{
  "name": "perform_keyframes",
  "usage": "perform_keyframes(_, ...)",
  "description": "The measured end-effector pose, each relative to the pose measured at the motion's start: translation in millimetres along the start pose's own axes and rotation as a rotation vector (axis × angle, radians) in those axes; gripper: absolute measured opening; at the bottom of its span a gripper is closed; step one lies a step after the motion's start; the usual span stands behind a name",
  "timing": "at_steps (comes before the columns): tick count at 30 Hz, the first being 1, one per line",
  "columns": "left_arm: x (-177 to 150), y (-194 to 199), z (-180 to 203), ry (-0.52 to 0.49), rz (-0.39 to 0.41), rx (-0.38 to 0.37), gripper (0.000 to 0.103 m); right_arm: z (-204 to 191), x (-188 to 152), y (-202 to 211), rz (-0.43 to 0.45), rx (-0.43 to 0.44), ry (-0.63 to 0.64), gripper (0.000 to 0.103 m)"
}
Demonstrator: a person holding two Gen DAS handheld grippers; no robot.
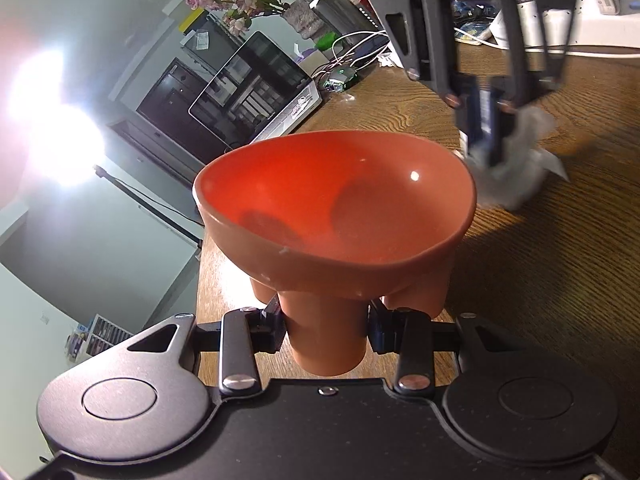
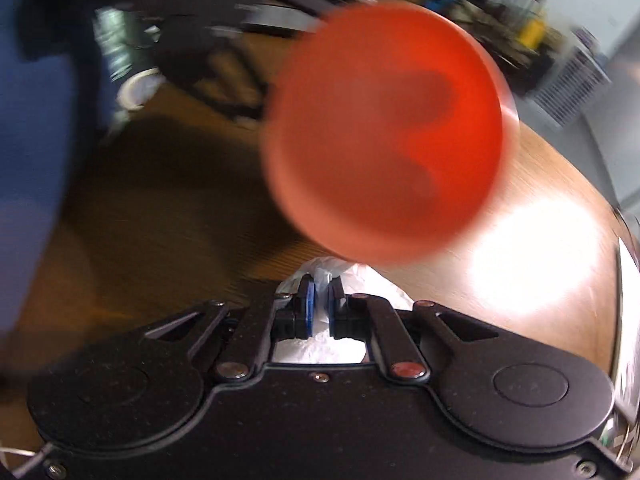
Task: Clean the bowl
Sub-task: 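Sweep the tissue across the bowl rim and outer wall with the right tool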
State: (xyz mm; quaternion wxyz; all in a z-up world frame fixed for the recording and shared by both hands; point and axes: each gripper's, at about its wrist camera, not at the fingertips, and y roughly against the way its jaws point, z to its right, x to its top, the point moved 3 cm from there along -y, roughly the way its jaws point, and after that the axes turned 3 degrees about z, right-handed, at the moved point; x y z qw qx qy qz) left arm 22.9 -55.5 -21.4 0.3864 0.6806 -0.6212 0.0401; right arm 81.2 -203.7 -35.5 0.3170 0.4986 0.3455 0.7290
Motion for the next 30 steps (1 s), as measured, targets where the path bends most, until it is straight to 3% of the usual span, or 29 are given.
perform_keyframes(6, 1, 0, 2, -0.02, 0.011, -0.002, 0.038, -29, 51, 17, 0.149, 0.043, 0.096, 0.007)
perform_keyframes(13, -1, -1, 2, -0.024, 0.015, 0.002, 0.038, -1, 97, 49, 0.266, -0.077, 0.151, 0.007)
perform_keyframes(22, -1, 1, 3, -0.007, 0.018, 0.008, 0.039, 60, 100, 63, 0.239, -0.253, 0.067, 0.007)
perform_keyframes(26, -4, 1, 2, -0.006, 0.019, 0.004, 0.039, 84, 84, 56, 0.2, -0.303, 0.002, 0.007)
perform_keyframes(30, -3, -1, 3, -0.008, 0.02, 0.004, 0.039, 93, 47, 45, 0.111, -0.291, -0.04, 0.007)
